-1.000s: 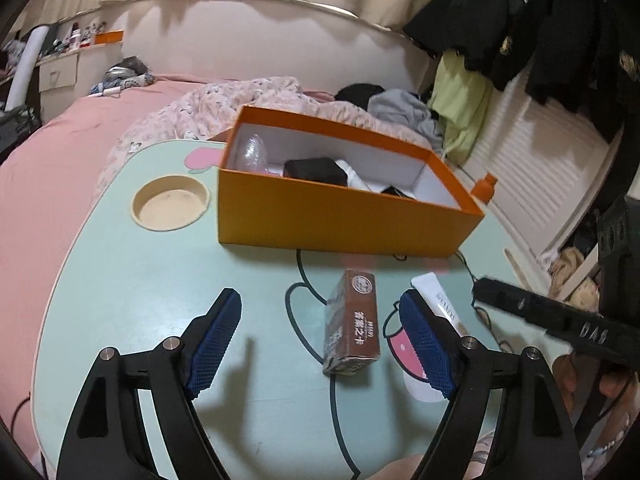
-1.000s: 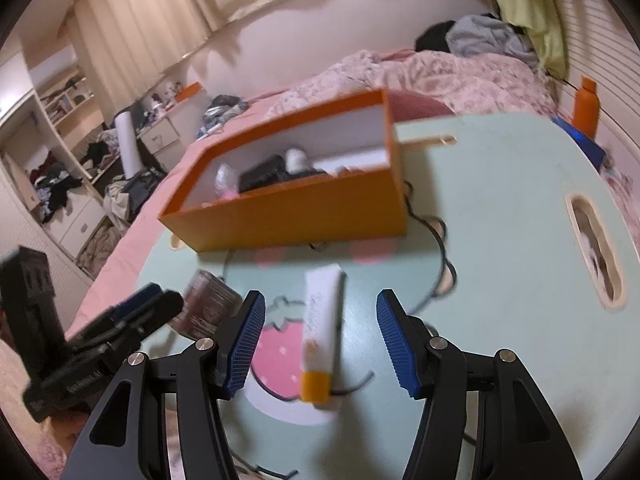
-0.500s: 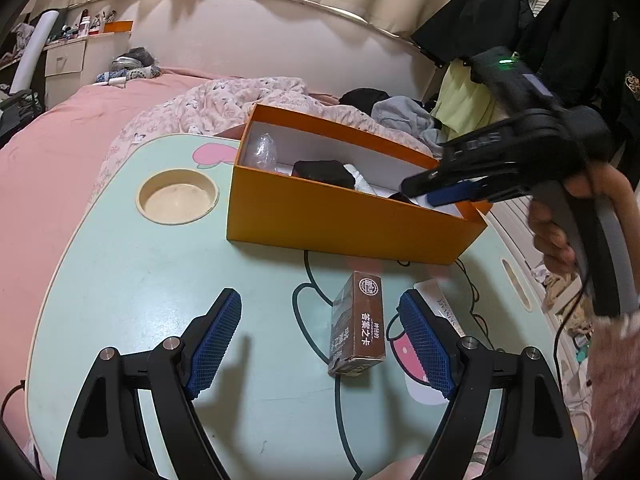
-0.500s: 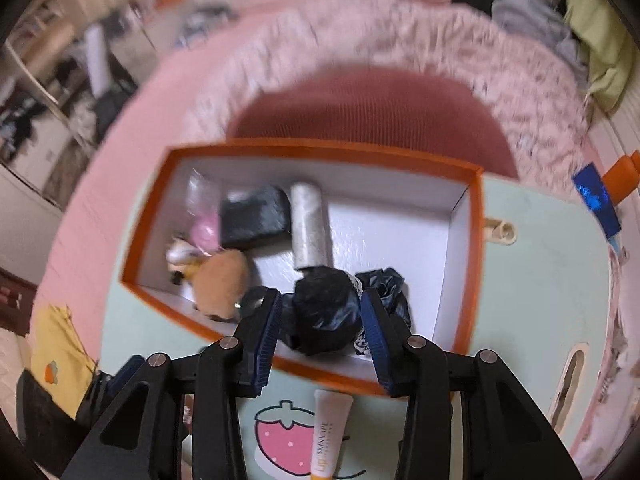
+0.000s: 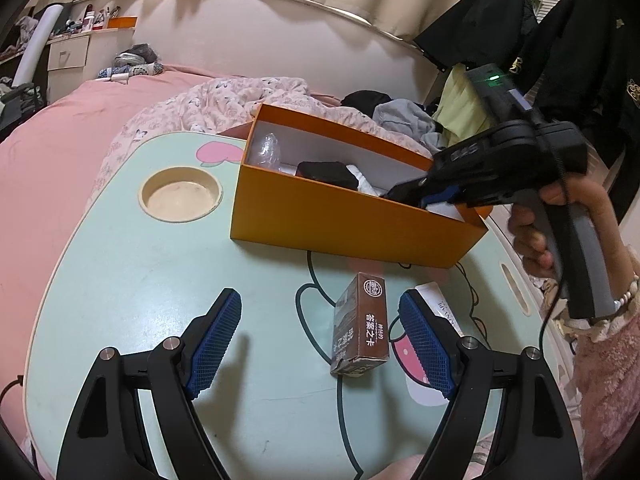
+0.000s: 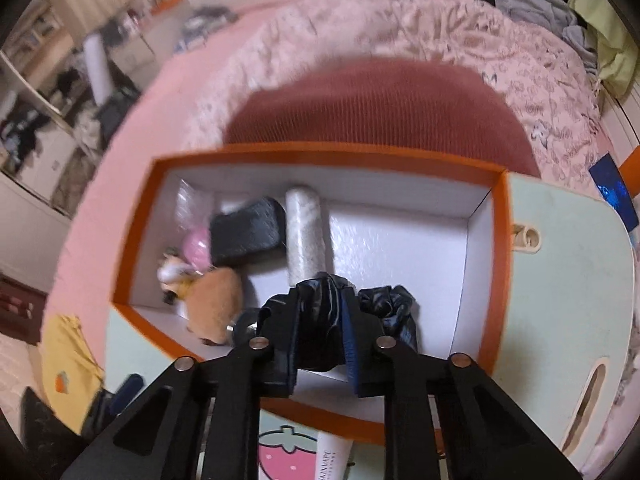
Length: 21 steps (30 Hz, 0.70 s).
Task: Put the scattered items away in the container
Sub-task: 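Grasp the black scrunchie inside the orange box with the right tool, then carry the black scrunchie out and set it on the table, right tool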
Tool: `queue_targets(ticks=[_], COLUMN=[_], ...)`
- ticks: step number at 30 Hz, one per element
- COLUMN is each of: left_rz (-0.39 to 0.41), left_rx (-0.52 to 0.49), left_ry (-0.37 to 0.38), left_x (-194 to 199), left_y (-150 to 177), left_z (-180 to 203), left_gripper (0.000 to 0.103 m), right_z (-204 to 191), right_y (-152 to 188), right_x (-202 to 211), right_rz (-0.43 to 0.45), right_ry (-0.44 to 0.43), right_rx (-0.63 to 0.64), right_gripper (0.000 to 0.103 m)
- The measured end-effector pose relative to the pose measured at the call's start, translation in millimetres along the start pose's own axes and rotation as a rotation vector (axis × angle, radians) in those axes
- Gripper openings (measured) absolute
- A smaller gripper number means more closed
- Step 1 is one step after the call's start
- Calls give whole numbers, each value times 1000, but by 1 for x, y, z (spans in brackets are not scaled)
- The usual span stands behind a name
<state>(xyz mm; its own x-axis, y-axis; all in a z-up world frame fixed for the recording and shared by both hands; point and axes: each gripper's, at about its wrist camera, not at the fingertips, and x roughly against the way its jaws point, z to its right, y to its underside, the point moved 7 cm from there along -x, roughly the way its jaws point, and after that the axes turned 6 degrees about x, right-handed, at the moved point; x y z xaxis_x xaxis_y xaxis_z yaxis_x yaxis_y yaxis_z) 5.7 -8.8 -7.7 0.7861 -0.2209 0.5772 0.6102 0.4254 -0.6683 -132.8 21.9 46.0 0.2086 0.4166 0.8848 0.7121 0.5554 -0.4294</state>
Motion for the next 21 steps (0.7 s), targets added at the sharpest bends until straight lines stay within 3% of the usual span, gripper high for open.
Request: queue_targets(ticks=[7, 11, 15, 21], left_rz=[0, -2, 0, -5], left_rx=[1, 4, 6, 3], left_ry=[-1, -2, 0, -3], left_x=[-1, -1, -1, -4], left_y=[0, -1, 0, 0], left_z=[0, -1, -1, 0], left_gripper=[81, 81, 81, 81], right_z=[-10, -18, -8, 21], right_y=[-7, 20, 66, 117], right_x=[73, 112, 105, 52], right_rz=[202, 278, 255, 157], right_ry=[-97, -140, -107, -17], right_rx=[-3, 20, -15, -122], right_gripper=[15, 15, 15, 15])
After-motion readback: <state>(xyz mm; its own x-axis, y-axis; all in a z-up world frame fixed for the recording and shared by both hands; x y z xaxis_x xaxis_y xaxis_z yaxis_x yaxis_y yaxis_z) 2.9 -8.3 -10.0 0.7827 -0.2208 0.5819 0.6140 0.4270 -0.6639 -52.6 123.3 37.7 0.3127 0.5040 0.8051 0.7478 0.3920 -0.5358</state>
